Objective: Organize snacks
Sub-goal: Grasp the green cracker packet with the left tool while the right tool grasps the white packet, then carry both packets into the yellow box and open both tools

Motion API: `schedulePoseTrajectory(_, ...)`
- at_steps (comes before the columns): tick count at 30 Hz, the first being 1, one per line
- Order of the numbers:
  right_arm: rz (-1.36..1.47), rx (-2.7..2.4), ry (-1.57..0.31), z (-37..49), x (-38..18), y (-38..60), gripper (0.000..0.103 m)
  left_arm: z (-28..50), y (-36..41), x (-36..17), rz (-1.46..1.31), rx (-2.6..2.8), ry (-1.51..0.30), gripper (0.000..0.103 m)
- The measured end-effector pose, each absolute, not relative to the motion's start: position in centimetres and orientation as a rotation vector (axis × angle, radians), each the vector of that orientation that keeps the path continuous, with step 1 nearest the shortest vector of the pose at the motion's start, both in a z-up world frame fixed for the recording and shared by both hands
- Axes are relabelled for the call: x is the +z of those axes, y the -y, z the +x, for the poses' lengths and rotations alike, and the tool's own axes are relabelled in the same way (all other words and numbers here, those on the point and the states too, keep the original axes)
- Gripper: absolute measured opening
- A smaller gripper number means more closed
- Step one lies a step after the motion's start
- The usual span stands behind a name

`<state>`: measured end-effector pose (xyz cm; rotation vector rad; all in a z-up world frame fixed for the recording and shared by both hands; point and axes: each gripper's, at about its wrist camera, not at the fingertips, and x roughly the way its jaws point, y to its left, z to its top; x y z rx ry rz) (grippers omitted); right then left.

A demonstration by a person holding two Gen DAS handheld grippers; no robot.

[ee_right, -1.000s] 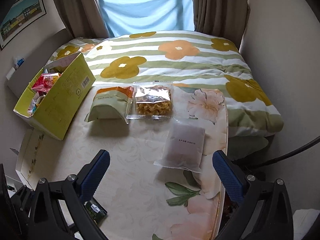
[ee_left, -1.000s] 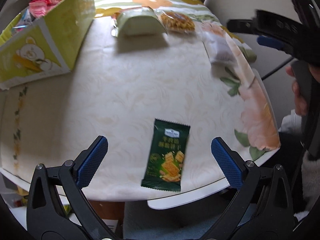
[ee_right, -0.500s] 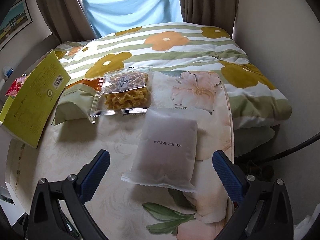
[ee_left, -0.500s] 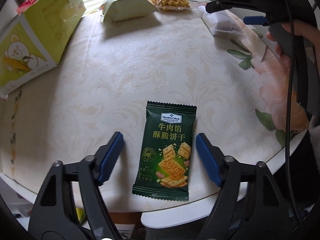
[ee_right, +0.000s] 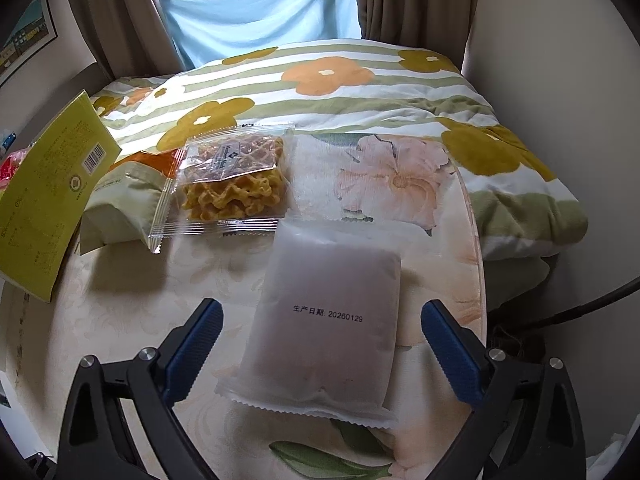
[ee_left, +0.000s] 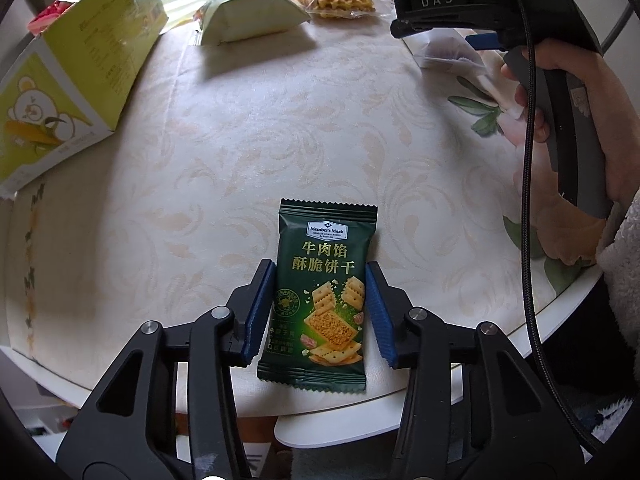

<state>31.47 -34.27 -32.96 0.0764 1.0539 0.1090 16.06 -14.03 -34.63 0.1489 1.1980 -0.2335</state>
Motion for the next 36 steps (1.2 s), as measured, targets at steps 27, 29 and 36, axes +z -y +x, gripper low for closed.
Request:
schedulePoseTrajectory(27, 0.067, 0.101, -1.02, 29.9, -28.6, 33.6, 0.06, 17.2, 12.4, -30.9, 0.135, -0.175, -1.148, 0.041)
schedulePoseTrajectory(29, 0.076, 0.115, -1.005, 29.5, -27.0, 33.4, 0.06, 17.7, 11.9, -29.5, 0.103, -0.165, -1.13, 0.041)
schedulePoseTrajectory(36, 0.055, 0.197, -0.949, 28.6, -21.2, 31.3, 0.06, 19.7, 8.6, -23.0, 0.025, -0.11, -1.015, 0.041)
